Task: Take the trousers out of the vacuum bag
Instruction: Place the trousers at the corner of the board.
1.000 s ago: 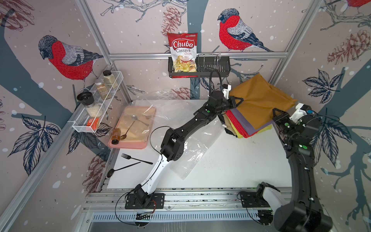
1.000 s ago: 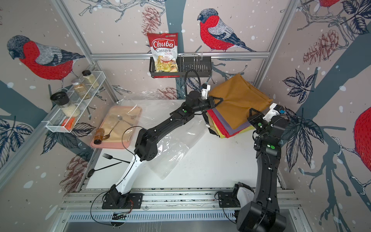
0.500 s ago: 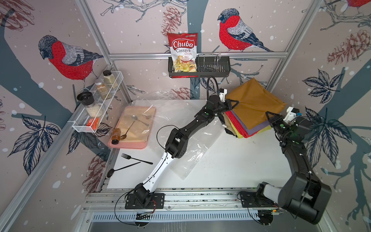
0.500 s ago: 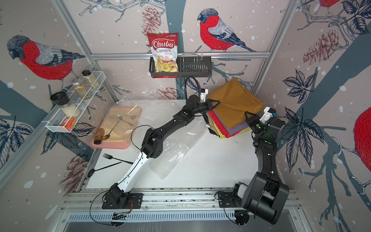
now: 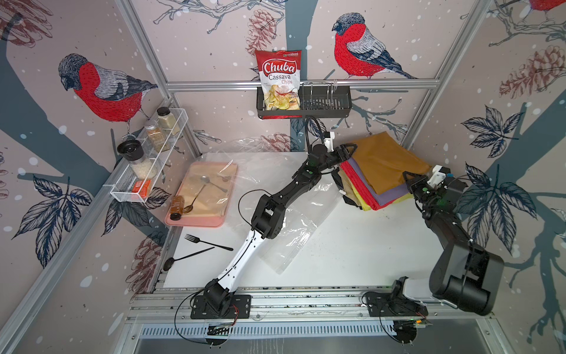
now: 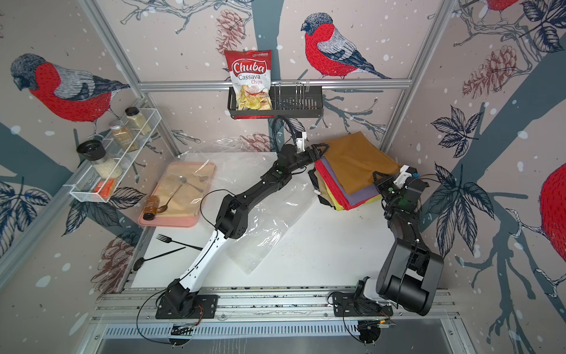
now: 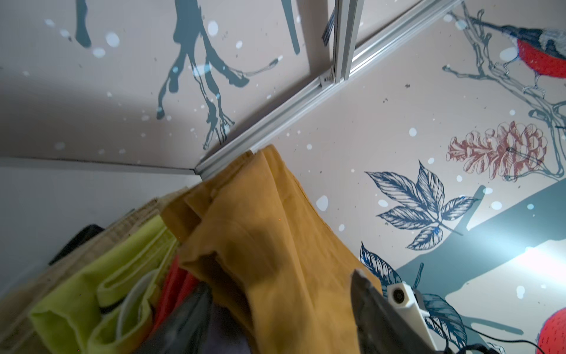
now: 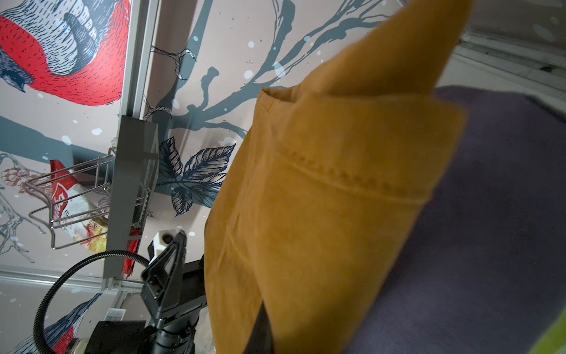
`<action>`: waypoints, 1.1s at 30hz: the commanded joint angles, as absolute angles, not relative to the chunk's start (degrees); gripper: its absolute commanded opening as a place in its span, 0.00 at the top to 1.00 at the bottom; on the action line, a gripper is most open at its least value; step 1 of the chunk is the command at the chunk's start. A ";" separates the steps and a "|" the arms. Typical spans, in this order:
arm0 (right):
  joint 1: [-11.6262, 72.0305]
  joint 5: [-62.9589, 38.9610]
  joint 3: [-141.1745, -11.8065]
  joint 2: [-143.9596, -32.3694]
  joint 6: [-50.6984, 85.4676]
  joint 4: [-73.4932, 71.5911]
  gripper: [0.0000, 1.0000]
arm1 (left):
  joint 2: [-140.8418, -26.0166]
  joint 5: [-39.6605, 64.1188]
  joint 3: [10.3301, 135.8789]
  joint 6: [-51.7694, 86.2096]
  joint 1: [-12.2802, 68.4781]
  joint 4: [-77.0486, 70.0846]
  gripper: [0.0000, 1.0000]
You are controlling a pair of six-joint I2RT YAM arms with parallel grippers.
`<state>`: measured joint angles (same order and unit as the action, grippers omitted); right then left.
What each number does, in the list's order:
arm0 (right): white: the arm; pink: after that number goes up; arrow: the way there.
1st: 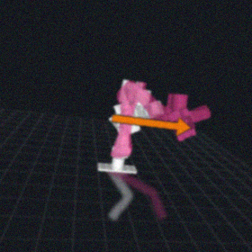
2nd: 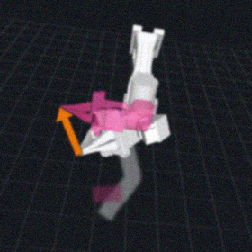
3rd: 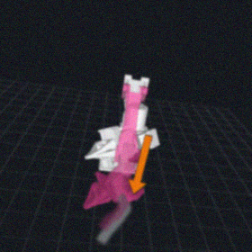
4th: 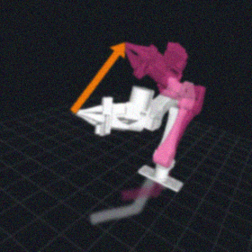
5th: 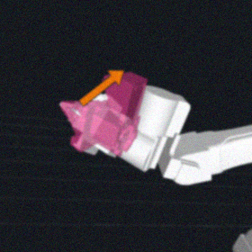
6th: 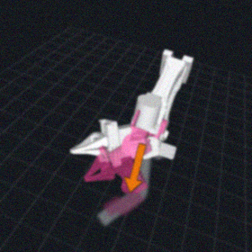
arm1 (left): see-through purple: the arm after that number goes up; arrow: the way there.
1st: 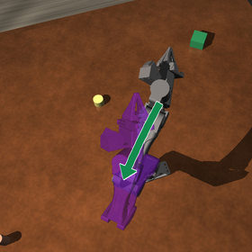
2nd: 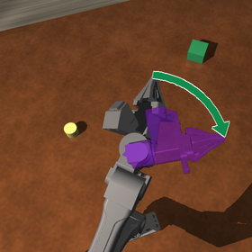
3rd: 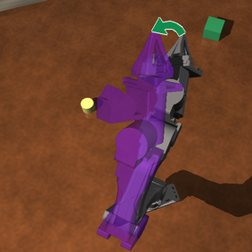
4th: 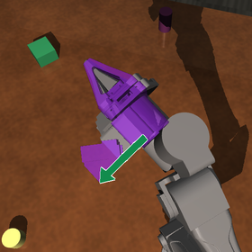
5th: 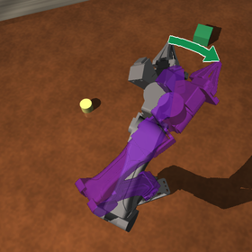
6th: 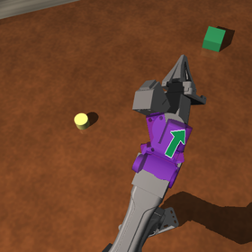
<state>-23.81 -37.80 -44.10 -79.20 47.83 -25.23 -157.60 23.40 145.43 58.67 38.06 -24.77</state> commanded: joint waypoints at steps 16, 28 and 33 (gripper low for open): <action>-28.94 -22.69 -49.20 -75.21 35.28 -7.60 0.16 | -126.85 28.63 108.80 47.31 32.69 -28.82 0.03; -13.19 -3.85 -44.86 -59.08 21.07 -10.11 0.00 | -99.91 16.64 84.67 23.93 32.35 -12.33 0.02; -1.26 9.52 -36.43 -57.81 12.00 -24.58 0.00 | -85.76 3.34 69.06 16.90 30.15 -10.15 0.03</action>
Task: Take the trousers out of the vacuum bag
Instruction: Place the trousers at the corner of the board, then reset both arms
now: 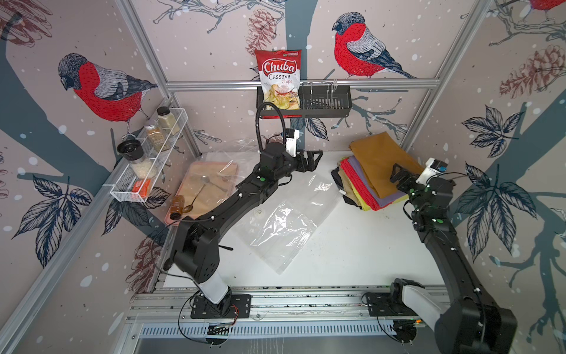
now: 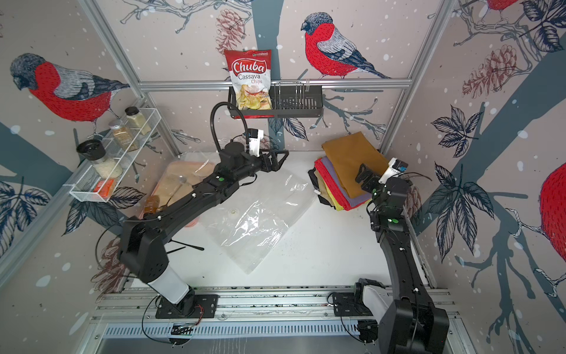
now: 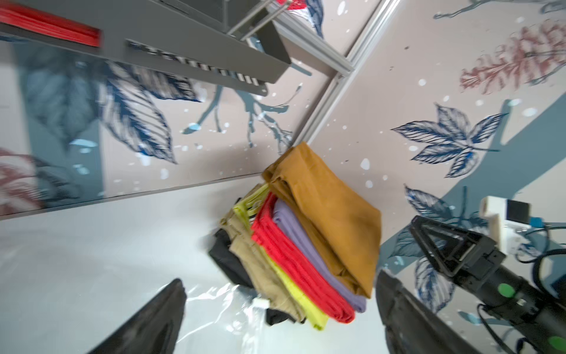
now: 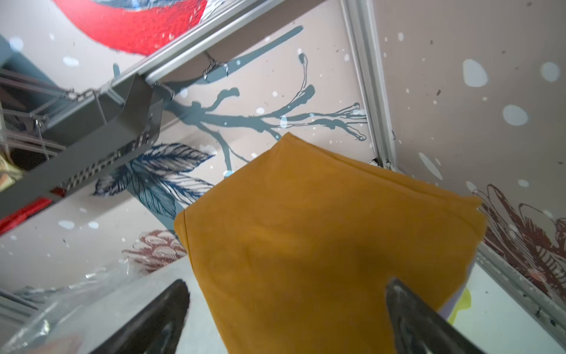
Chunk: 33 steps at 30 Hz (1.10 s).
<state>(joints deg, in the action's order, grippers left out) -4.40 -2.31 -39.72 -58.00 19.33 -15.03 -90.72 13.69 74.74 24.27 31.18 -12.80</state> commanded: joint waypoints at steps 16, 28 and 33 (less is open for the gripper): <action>-0.70 13.90 -9.28 -60.32 8.72 -55.36 0.00 | -58.30 -14.14 17.87 9.83 4.51 -38.79 0.03; -0.52 12.16 -6.13 -74.78 6.54 -73.23 0.00 | -73.97 -9.45 8.10 4.46 -1.38 -68.42 0.03; -0.79 9.84 -6.77 -82.27 6.88 -79.18 0.00 | -81.00 -6.20 8.11 5.01 -2.58 -76.95 0.04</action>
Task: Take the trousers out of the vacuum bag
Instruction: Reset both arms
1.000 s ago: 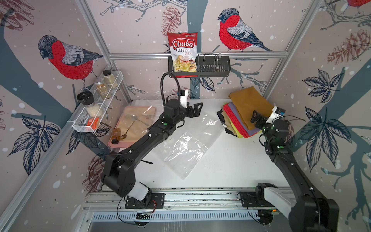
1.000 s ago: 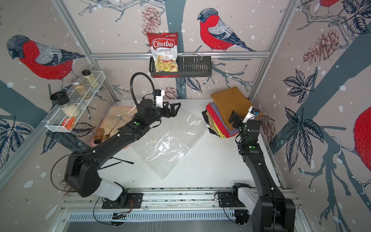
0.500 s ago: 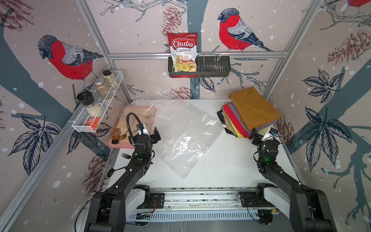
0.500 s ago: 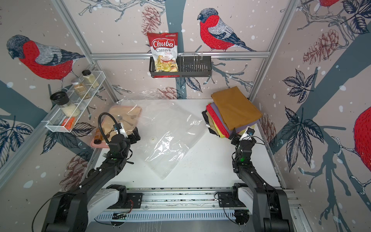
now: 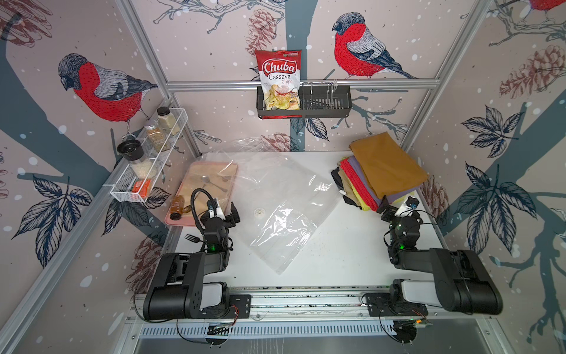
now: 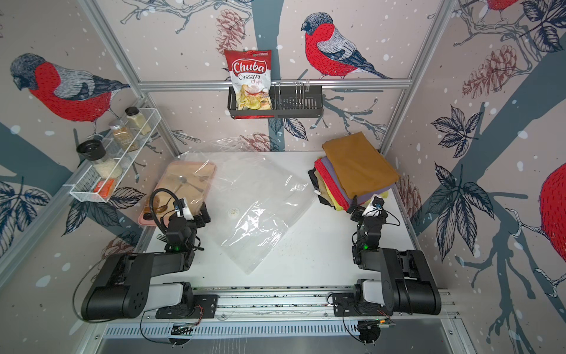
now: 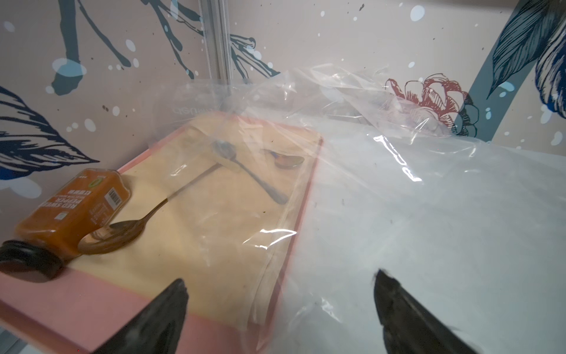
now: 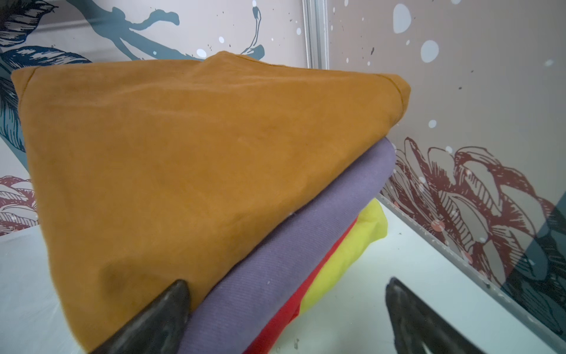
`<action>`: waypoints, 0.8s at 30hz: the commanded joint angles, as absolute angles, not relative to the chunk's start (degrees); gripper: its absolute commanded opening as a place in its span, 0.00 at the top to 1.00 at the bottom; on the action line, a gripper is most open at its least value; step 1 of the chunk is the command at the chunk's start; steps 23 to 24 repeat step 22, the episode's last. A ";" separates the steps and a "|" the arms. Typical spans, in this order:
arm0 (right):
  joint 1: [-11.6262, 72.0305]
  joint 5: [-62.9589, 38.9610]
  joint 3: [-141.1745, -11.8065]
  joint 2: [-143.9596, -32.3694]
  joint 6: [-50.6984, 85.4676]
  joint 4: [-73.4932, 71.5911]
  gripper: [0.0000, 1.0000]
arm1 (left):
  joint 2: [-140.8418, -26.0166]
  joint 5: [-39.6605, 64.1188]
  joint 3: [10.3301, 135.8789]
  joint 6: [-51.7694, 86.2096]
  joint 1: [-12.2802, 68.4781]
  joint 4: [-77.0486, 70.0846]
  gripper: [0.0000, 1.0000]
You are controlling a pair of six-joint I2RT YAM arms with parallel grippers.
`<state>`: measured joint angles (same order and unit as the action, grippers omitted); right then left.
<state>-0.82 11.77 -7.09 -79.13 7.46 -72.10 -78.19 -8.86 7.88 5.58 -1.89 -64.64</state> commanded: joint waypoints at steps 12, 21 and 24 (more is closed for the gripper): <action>-0.37 6.66 -11.01 -87.26 5.14 -75.81 0.00 | -89.12 -0.98 12.49 1.93 -1.79 -76.39 0.03; 0.82 5.81 -10.73 -87.95 3.08 -77.45 0.00 | -88.77 -0.88 12.39 1.71 -1.75 -76.12 0.03; 0.95 6.14 -10.64 -87.99 3.08 -77.64 0.00 | -88.77 -0.88 12.39 1.67 -1.74 -76.12 0.03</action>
